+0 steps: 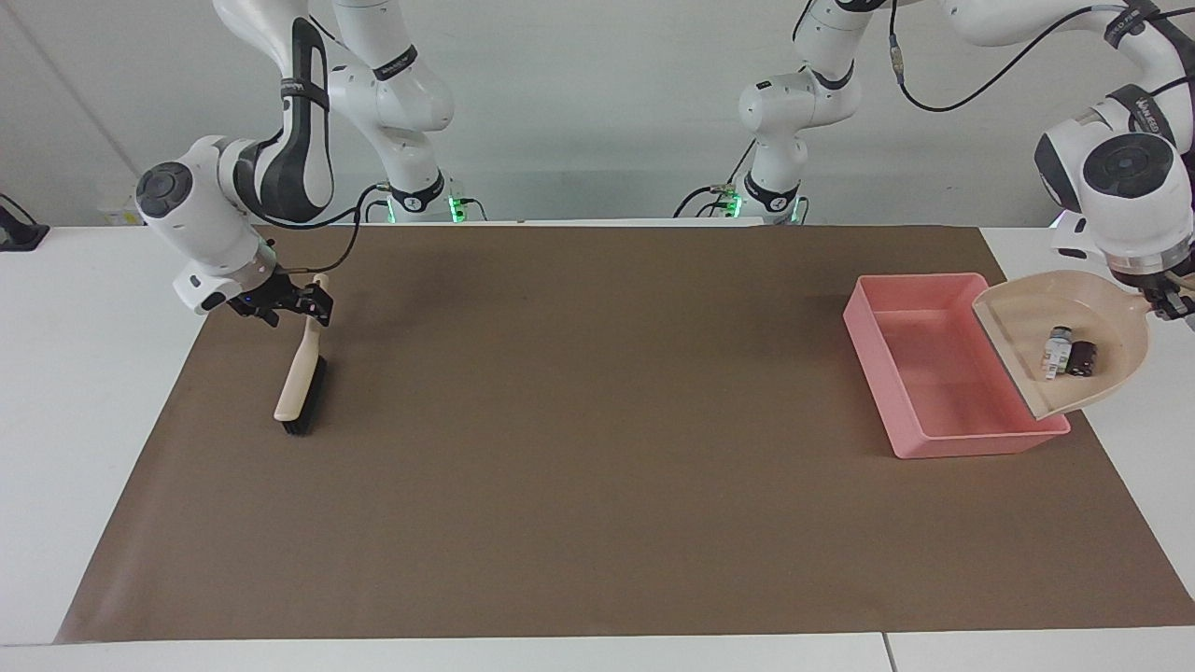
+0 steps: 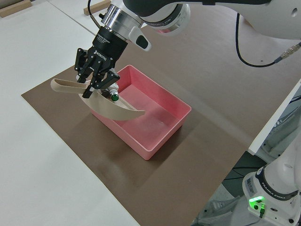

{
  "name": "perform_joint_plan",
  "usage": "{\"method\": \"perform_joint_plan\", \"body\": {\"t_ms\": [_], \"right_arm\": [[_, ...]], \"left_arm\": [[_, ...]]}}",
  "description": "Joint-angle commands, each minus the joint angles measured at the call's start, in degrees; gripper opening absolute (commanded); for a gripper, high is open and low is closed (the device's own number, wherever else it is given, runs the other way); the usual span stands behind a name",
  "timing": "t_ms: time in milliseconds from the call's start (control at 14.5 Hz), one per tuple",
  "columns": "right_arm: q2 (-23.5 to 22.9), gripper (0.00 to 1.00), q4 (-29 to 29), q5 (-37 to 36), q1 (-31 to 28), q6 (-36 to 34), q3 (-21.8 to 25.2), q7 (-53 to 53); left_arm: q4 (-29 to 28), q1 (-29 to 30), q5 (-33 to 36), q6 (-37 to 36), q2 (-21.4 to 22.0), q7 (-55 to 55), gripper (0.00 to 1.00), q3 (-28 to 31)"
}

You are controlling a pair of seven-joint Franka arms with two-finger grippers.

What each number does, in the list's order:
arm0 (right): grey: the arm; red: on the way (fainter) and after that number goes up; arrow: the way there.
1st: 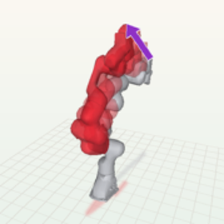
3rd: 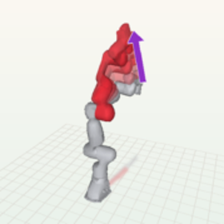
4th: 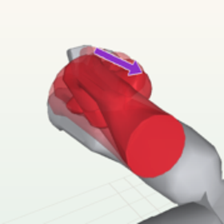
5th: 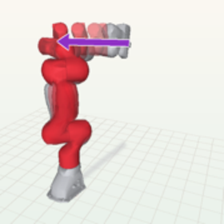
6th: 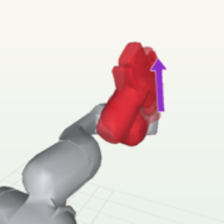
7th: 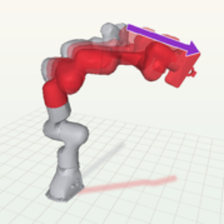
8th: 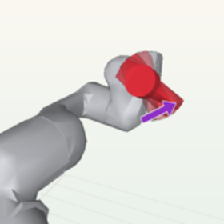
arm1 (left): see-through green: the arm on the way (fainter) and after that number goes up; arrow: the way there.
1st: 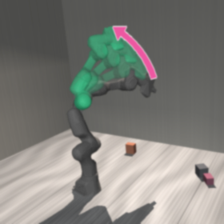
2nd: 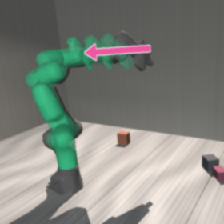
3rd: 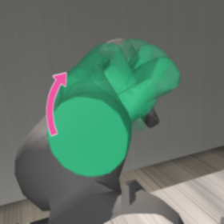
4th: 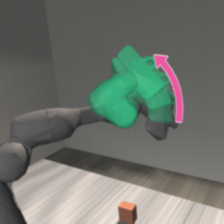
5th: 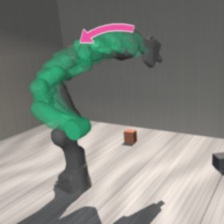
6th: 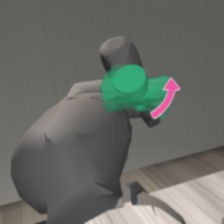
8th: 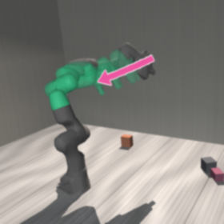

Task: Clean e-waste and dump in bin
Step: 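Tip the dustpan into the pink bin with the left gripper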

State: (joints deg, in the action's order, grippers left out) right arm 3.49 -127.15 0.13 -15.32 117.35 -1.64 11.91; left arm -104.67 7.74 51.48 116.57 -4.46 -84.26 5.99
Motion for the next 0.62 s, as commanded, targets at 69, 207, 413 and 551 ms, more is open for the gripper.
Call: {"method": "perform_joint_plan", "body": {"t_ms": [69,207,413,551], "right_arm": [[0.9,1.0,7.95,-0.83,1.42,-3.61,-0.83,0.66],[1.52,1.0,13.12,-0.92,1.78,-6.5,-1.0,0.48],[-0.57,1.0,25.06,-3.97,5.46,-18.33,-1.09,-7.65],[-3.21,1.0,32.89,-6.02,9.06,-25.47,-1.26,-14.34]], "left_arm": [[-6.51,-1.94,8.35,1.11,6.39,6.11,0.0,0.51],[-6.51,-2.91,10.82,0.85,6.57,7.61,0.0,0.51],[-6.42,-4.4,14.77,-1.86,7.0,10.33,0.0,0.25],[-6.42,-5.54,15.66,-3.1,7.71,10.52,0.0,0.16]]}}
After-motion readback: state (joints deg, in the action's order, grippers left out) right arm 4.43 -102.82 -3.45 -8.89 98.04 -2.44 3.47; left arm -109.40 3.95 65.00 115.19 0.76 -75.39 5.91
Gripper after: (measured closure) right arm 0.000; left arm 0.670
